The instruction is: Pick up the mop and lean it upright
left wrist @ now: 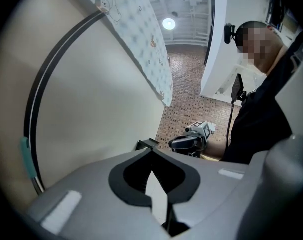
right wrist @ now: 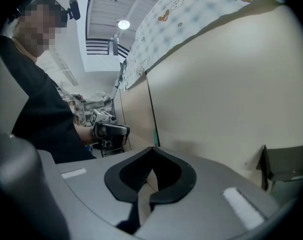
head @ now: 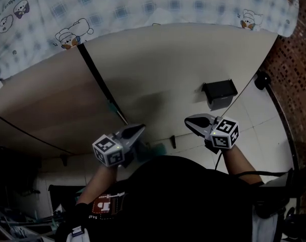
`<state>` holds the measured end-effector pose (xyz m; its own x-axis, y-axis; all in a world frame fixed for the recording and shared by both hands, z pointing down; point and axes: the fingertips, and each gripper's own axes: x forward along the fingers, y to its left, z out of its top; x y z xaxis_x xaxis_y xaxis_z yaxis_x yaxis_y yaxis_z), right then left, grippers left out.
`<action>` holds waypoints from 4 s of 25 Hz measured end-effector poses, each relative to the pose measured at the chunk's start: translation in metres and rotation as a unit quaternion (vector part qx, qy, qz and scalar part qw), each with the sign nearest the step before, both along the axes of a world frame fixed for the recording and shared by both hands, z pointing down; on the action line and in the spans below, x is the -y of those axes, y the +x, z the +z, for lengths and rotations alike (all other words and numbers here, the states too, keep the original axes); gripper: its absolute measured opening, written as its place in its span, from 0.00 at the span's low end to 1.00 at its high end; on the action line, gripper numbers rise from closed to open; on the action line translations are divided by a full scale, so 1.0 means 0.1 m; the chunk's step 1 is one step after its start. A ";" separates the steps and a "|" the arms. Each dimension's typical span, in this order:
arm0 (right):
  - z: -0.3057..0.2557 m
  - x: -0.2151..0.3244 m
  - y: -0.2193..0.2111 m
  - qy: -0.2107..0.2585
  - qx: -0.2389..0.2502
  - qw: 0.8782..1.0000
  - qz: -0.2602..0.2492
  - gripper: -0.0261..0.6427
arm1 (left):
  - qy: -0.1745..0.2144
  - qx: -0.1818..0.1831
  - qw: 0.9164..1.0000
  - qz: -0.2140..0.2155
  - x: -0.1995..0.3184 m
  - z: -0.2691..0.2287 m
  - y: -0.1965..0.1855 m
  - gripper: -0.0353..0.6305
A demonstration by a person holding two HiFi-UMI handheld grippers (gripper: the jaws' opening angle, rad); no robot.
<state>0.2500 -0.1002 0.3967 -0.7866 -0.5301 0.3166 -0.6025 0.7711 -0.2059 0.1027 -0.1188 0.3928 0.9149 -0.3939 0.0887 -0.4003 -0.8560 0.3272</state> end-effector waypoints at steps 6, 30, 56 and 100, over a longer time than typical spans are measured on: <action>0.02 -0.07 0.24 0.003 0.003 1.000 -0.001 0.06 | -0.008 -0.005 1.000 -0.021 -0.13 -0.01 0.18 0.05; 0.49 0.52 -1.51 -0.014 -0.019 1.000 0.013 0.06 | -0.001 0.019 0.999 -0.039 -0.01 0.29 -1.67 0.05; 2.59 1.68 -2.46 -0.128 -0.142 0.981 -0.025 0.28 | -0.100 0.035 0.981 -0.161 0.08 1.07 -2.56 0.05; 2.12 1.38 -2.19 -0.072 -0.138 0.988 -0.001 0.23 | -0.093 0.012 0.991 -0.097 -0.20 0.87 -2.20 0.05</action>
